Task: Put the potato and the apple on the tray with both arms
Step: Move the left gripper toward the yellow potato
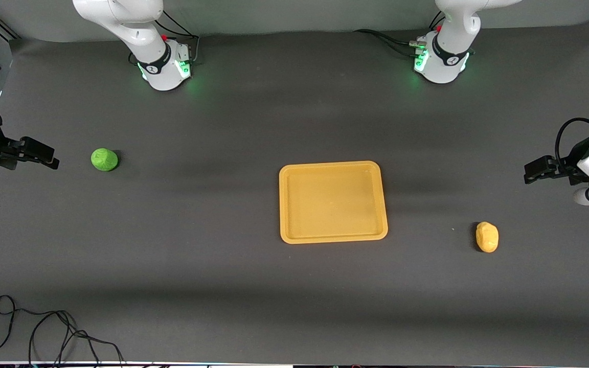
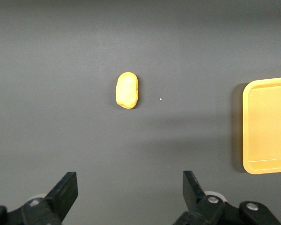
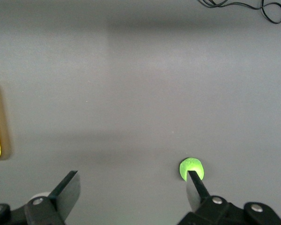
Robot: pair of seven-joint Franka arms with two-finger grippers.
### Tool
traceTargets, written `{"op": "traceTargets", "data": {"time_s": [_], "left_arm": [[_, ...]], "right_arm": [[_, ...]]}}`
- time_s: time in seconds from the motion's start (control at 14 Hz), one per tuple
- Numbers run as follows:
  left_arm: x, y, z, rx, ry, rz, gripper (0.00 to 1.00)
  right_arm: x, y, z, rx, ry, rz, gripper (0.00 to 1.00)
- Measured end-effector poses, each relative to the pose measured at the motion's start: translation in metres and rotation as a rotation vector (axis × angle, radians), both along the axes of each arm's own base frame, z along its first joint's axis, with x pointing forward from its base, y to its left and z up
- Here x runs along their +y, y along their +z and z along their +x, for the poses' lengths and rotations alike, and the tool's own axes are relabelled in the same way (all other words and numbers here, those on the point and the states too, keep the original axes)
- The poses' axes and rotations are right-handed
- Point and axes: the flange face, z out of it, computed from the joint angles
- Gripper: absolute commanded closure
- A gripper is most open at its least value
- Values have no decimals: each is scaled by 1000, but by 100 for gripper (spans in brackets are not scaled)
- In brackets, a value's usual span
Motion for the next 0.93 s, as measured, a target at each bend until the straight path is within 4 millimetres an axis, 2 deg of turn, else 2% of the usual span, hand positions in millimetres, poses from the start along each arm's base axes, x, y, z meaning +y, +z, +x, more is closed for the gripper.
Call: {"op": "traceTargets", "data": {"time_s": [0.5,0.79,0.93], "left_arm": [[-1,-4,1,9,-1,-1,0],[-3,-41,11,36,-4,-6,0],[-2,-72,25,31,-4,-11,0]], "right_arm": [[1,0,0,0,0,4,0],[1,0,0,0,0,4,0],[1,0,0,-1,0,4,0]]}}
